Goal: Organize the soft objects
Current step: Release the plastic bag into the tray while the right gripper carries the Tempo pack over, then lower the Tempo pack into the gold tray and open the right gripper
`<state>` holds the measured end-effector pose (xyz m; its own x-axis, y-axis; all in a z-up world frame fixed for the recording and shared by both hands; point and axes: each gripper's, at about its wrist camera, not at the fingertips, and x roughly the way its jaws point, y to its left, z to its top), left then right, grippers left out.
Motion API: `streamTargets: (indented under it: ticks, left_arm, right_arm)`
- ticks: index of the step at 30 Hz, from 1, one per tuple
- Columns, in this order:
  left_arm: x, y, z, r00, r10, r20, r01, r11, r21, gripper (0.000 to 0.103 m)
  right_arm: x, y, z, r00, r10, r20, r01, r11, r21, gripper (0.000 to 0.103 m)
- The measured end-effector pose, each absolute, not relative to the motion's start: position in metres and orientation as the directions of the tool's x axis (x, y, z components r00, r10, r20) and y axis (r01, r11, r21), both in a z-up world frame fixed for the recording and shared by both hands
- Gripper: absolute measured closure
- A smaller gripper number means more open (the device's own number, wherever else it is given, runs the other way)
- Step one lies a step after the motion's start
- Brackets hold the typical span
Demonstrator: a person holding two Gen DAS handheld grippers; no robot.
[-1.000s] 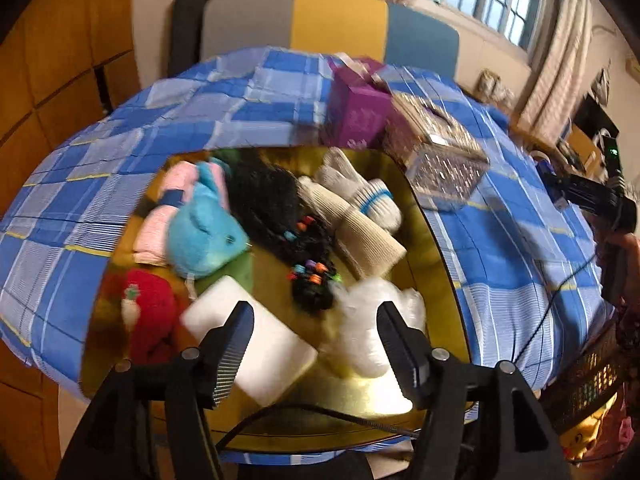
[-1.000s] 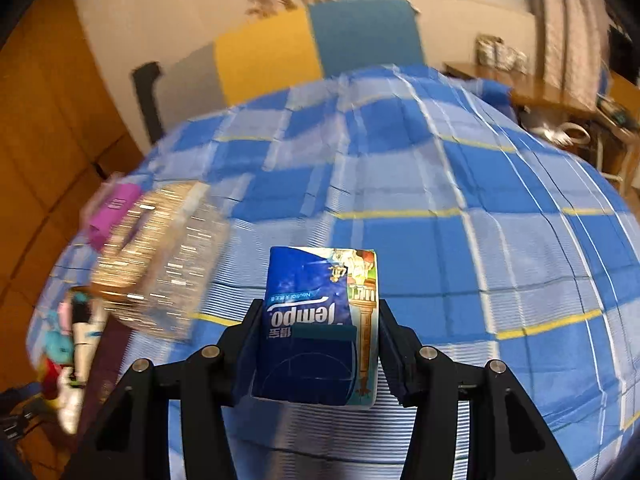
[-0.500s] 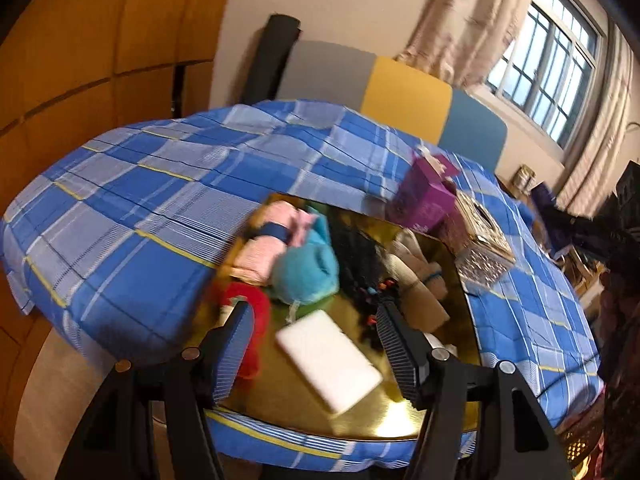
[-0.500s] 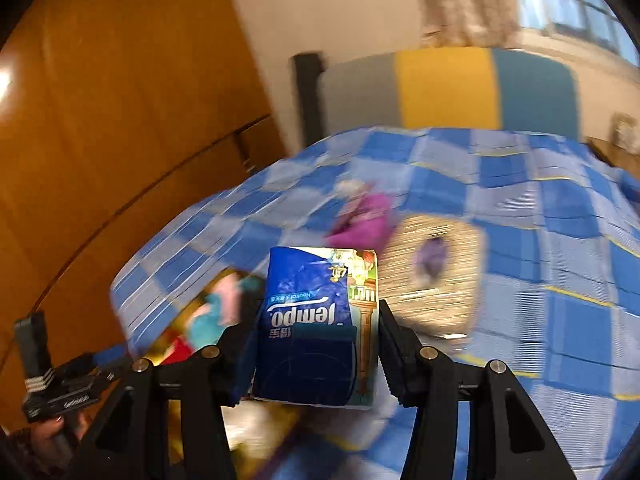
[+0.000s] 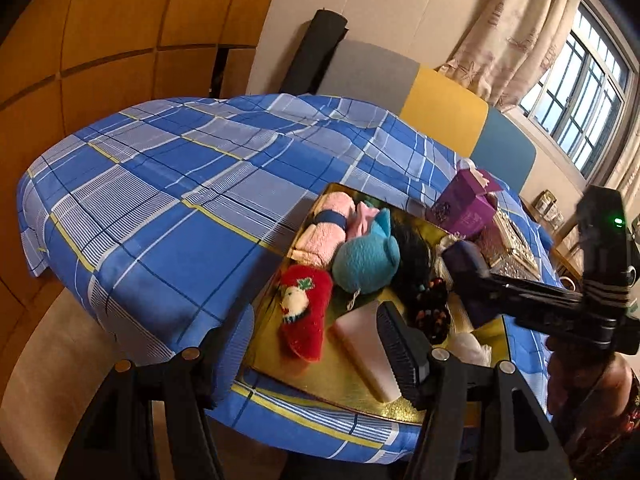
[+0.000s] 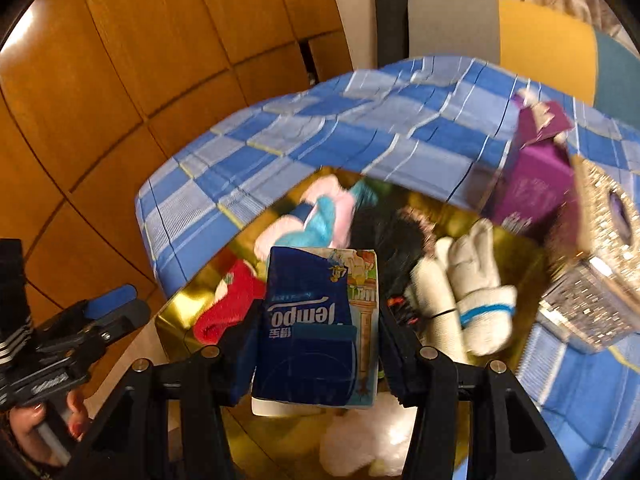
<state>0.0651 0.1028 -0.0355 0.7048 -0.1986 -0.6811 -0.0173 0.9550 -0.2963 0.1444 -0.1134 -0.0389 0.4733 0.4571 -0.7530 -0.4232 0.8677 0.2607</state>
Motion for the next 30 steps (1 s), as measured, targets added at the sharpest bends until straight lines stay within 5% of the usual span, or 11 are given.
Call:
streamTargets:
  ticks: [10, 13, 30]
  left_arm:
    - [0.061, 0.097, -0.041, 0.685, -0.226, -0.693, 0.009, 0.953, -0.302, 0.038]
    - [0.058, 0.094, -0.042, 0.68, -0.225, -0.698, 0.014, 0.956, -0.294, 0.038]
    - [0.051, 0.087, -0.04, 0.658, -0.156, -0.737, -0.042, 0.969, -0.242, 0.039]
  right_arm:
    - [0.151, -0.091, -0.066, 0.447, 0.381, -0.809, -0.401, 0.894, 0.199, 0.049]
    - [0.154, -0.088, -0.073, 0.464, 0.337, -0.82, -0.39, 0.908, 0.152, 0.036]
    - [0.128, -0.094, -0.054, 0.55, 0.266, -0.792, -0.355, 0.933, 0.068, 0.026]
